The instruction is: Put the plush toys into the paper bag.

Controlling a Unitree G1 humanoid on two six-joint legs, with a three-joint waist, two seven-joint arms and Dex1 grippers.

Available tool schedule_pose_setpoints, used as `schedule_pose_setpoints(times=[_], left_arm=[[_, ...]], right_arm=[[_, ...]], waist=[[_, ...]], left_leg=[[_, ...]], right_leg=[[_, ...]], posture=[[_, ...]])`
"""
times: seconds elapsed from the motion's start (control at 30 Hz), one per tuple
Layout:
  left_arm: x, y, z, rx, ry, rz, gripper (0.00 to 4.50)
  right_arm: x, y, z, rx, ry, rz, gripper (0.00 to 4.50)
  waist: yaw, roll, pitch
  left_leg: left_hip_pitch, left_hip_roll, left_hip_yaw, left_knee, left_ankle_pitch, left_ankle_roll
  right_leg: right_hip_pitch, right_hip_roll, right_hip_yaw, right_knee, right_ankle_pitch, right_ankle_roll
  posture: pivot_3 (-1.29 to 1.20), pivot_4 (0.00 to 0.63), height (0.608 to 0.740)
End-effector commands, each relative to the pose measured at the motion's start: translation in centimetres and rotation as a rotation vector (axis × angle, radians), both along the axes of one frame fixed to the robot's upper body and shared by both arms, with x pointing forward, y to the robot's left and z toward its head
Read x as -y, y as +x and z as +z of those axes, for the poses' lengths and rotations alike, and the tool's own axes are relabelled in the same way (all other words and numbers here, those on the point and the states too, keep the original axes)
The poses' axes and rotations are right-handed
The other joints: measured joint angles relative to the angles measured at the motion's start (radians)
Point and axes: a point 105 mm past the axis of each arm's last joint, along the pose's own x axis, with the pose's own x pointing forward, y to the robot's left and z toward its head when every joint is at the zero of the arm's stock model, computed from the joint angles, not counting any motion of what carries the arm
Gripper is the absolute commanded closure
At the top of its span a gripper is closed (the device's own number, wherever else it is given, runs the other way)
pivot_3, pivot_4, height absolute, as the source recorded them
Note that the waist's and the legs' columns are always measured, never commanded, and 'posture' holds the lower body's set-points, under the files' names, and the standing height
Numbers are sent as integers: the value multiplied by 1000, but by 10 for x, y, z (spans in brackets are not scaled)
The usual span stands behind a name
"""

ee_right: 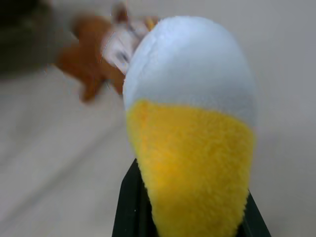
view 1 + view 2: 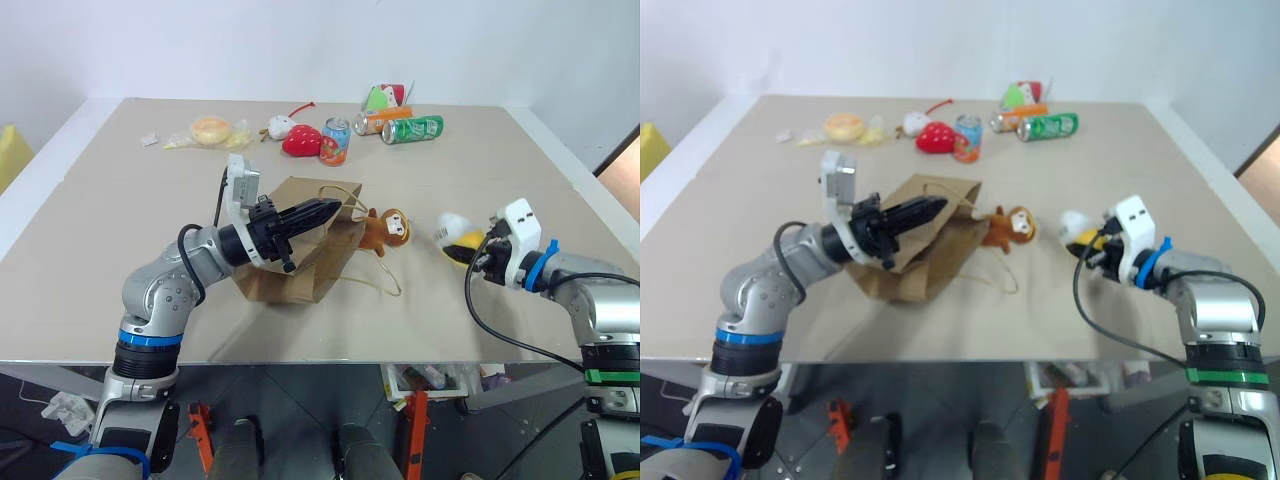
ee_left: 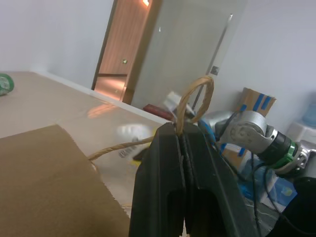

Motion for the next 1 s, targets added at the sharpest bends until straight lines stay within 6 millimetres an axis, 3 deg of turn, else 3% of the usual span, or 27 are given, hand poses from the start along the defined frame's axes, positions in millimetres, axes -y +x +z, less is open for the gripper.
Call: schedule_pose_setpoints(times=[0.03,0.2,0.33,0.5,0.73,1.0], left_arm=[[-12,0,20,16,-42,-14,4500],[-15,2,20,2,-30,-27,4500],[-11,0,19,-3,-33,-43,4500],[-7,-3,17,-7,-35,-52,4500],[-8,-5,17,-8,-46,-43,4500],[-8,-5,17,-8,-50,-40,4500]], right_arm=[[-29,-20,43,136,-60,209,4397],[-69,-26,51,187,-209,398,4397],[-97,-12,51,261,-338,464,4397],[-134,-14,60,310,-366,598,4397],[-144,-15,31,272,-478,677,4397],[-170,-14,24,299,-491,732,4397]], waist=[[0,0,0],[-3,0,0],[-5,0,0],[-4,0,0],[4,0,0],[4,0,0]], left_leg=[[0,0,0,0,0,0],[0,0,0,0,0,0],[0,0,0,0,0,0],[0,0,0,0,0,0],[-1,0,0,-1,-2,-3],[0,0,0,-1,-2,-3]], right_leg=[[0,0,0,0,0,0],[0,-1,0,0,-3,-4],[0,-1,0,0,-3,-5],[-1,-1,0,0,-2,-5],[-1,-1,-1,0,-3,-2],[-1,0,-1,0,-3,-2]], posture=[[0,150,740],[0,150,740],[0,150,740],[0,150,740],[0,150,740],[0,150,740]])
